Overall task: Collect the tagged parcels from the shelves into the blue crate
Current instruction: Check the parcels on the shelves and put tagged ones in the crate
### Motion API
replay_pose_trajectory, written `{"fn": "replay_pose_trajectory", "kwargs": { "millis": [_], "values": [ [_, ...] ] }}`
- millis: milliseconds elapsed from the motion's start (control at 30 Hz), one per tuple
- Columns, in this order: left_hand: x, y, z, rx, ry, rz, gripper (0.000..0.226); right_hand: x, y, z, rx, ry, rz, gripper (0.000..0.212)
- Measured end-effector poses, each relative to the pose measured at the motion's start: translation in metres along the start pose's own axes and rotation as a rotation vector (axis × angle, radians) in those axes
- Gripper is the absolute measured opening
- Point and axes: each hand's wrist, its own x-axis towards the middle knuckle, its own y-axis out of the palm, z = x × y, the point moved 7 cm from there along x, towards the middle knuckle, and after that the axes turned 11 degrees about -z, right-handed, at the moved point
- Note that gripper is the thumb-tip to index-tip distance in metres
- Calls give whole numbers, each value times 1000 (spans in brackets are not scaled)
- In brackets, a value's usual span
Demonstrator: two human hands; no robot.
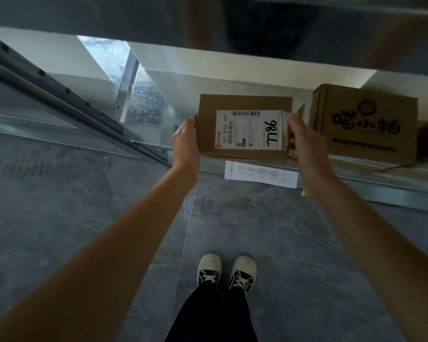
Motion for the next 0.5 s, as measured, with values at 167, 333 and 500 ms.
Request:
{"fn": "replay_pose_trajectory", "kwargs": {
  "millis": [167,333,500],
  "values": [
    [7,7,6,162,121,79,37,1,11,-21,57,38,43,16],
    [39,14,14,332,142,97,51,13,40,-34,-43,3,178,53],
    [69,3,11,386,162,72,50,24,73,-27,-147,20,274,74]
  ]
}}
